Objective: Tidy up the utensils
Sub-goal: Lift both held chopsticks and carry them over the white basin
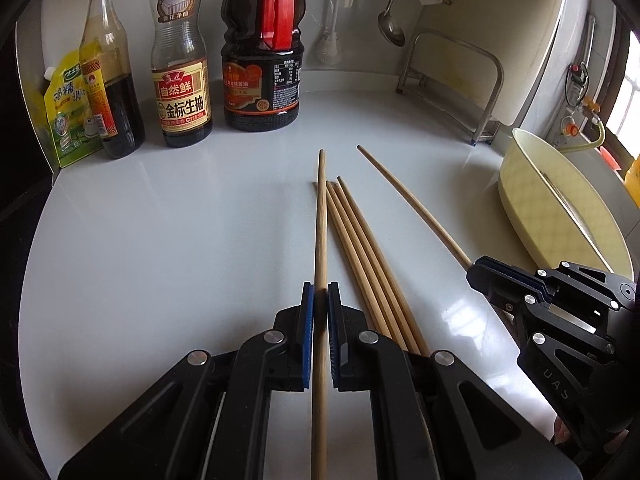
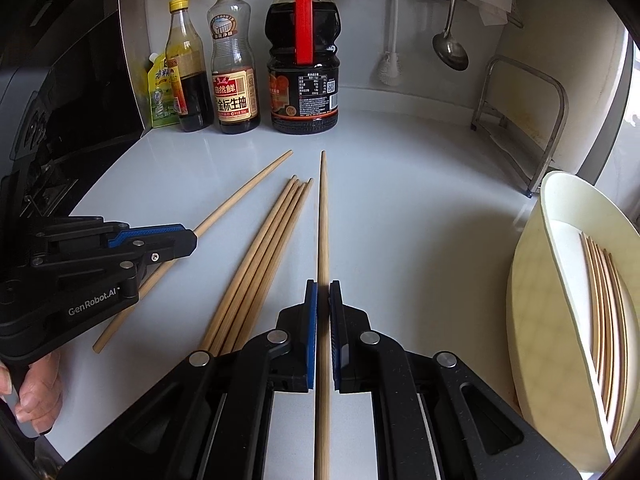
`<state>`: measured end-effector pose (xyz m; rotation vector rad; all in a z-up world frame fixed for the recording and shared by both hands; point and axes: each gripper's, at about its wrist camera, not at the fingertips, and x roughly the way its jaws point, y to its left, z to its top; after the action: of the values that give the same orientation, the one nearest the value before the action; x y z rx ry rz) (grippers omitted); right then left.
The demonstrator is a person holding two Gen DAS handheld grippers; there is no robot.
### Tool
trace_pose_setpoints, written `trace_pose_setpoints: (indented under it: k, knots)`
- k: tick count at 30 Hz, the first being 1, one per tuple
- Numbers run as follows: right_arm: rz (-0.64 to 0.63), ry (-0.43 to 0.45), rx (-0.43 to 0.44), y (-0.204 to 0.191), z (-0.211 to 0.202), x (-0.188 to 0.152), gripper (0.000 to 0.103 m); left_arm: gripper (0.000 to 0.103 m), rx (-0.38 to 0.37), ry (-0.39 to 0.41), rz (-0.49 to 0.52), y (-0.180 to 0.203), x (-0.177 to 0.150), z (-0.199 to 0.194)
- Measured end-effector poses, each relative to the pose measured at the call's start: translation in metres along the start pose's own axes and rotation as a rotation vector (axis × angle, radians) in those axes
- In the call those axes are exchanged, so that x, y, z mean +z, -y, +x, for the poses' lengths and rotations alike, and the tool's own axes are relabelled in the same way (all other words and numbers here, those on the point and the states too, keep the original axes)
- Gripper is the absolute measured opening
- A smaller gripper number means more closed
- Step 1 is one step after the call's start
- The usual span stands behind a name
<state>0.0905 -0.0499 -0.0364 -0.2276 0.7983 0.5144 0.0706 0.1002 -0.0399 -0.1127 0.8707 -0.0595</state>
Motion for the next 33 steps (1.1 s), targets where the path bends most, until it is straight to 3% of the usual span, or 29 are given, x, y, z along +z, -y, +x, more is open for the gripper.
trace_pose_setpoints:
  k: [8, 15, 22, 33]
  knots:
    - [0.058, 0.07, -0.02, 0.015, -0.033, 0.004, 0.006, 0.007, -0.017, 0.055, 0.024, 0.015, 0.018, -0.016]
    - [0.125, 0.121, -0.059, 0.042, -0.065, 0.004, 0.006, 0.007, -0.091, 0.055, 0.07, 0.051, 0.04, -0.028]
    - [0.215, 0.164, -0.12, 0.088, -0.1, -0.004, 0.006, 0.007, -0.151, 0.098, 0.154, 0.105, 0.058, -0.041]
    - [0.386, 0.194, -0.248, 0.176, -0.135, -0.022, 0.006, 0.007, -0.259, 0.078, 0.216, 0.185, 0.076, -0.026]
